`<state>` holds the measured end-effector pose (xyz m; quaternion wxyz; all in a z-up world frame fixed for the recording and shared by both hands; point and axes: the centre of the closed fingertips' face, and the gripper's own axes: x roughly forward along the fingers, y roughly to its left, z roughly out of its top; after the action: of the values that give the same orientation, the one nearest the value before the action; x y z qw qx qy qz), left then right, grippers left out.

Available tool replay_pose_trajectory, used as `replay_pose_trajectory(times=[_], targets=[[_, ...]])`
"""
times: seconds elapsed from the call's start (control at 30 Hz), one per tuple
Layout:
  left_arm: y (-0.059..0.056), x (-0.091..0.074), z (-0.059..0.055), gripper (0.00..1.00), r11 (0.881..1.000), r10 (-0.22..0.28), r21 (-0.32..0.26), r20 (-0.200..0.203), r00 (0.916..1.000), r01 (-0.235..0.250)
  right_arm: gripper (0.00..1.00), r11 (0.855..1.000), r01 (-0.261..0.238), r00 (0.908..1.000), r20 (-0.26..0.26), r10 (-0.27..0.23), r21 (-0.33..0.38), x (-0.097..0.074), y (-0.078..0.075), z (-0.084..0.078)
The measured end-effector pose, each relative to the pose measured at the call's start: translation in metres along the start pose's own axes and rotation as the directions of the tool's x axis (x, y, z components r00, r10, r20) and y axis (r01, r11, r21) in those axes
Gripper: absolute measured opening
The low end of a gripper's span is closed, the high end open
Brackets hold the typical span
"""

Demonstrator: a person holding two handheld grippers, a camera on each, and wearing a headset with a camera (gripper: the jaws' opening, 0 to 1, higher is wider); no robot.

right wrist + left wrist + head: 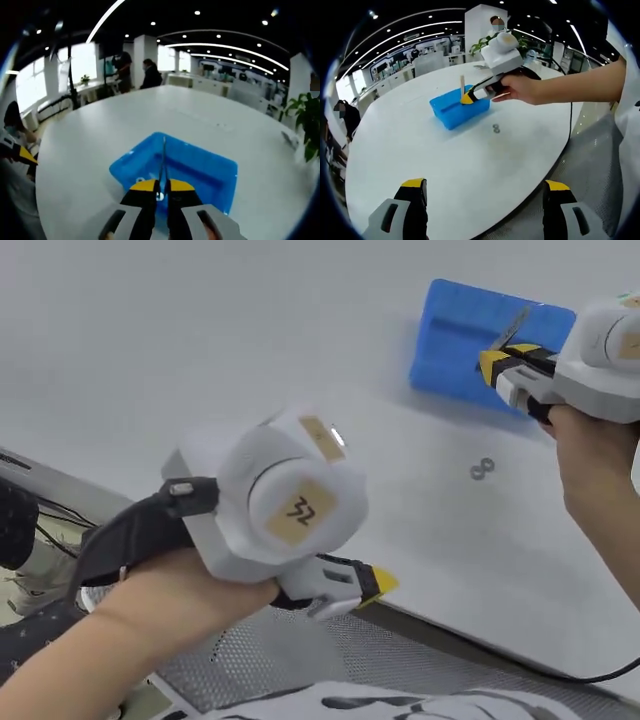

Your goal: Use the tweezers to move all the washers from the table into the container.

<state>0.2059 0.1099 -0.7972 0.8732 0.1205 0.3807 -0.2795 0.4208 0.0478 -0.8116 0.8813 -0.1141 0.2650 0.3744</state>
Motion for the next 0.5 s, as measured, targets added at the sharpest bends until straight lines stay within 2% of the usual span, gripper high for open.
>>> replay_pose_trajectory(times=[0.17, 0.23, 0.37, 0.5], targets=[[0.0, -0.001, 0.004, 0.99, 1.0, 0.0, 0.009, 0.007, 1.0, 0.0, 0.04, 1.0, 0.004, 0.9999, 0.016, -0.004, -0.003, -0.007, 0.0, 0.005], [0.0, -0.002, 0.005, 0.99, 1.0, 0.0, 0.012, 0.007, 1.0, -0.001, 0.04, 1.0, 0.002, 0.9993, 0.037, -0.001, -0.005, -0.011, 0.001, 0.011], [-0.002, -0.001, 0.004, 0.99, 1.0, -0.003, 0.015, 0.006, 1.0, 0.003, 0.04, 1.0, -0.003, 0.9969, 0.079, 0.003, 0.005, -0.029, 0.0, 0.024], [-0.003, -0.001, 0.004, 0.99, 1.0, -0.004, 0.015, 0.006, 1.0, 0.004, 0.04, 1.0, -0.016, 0.9938, 0.11, 0.016, 0.001, -0.048, 0.008, 0.03]])
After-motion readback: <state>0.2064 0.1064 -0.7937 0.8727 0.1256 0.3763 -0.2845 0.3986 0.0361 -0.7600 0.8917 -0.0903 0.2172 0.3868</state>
